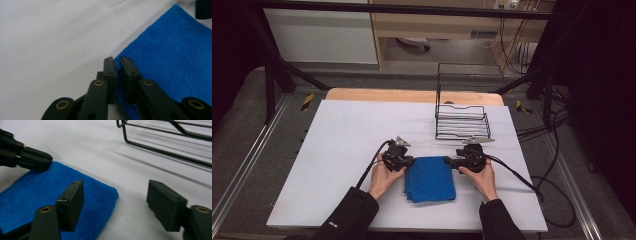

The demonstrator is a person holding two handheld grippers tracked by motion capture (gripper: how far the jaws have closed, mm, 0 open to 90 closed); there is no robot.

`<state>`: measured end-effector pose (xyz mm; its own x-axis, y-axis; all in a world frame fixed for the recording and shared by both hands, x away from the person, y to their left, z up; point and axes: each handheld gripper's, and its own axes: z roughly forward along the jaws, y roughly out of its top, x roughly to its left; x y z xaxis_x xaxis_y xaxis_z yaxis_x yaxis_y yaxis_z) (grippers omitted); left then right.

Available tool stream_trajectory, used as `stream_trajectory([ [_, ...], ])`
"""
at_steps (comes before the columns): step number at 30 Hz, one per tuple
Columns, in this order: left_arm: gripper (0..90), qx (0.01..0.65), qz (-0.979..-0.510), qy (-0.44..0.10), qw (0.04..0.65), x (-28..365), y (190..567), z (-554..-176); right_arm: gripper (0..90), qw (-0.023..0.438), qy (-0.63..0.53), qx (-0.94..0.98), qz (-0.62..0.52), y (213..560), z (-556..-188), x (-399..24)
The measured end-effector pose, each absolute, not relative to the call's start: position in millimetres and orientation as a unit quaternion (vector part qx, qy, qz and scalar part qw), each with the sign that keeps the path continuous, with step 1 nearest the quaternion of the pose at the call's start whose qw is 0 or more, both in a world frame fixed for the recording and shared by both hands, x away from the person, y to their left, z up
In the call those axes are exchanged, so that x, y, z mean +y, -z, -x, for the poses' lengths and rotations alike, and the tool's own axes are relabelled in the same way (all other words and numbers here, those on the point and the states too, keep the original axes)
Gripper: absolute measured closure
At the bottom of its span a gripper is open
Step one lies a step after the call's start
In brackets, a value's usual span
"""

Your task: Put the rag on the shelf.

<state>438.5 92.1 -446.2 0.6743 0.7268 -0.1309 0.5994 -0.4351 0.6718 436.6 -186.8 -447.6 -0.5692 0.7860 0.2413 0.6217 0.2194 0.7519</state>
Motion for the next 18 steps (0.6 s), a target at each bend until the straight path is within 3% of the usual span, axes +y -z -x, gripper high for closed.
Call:
stream_trajectory([
  [18,82.8,0.390,-0.841,-0.080,0.365,95.2,447.4,-440.5,76.6,0.061,-0.401,0.798,-0.446,454.0,-439.2,-177.6],
])
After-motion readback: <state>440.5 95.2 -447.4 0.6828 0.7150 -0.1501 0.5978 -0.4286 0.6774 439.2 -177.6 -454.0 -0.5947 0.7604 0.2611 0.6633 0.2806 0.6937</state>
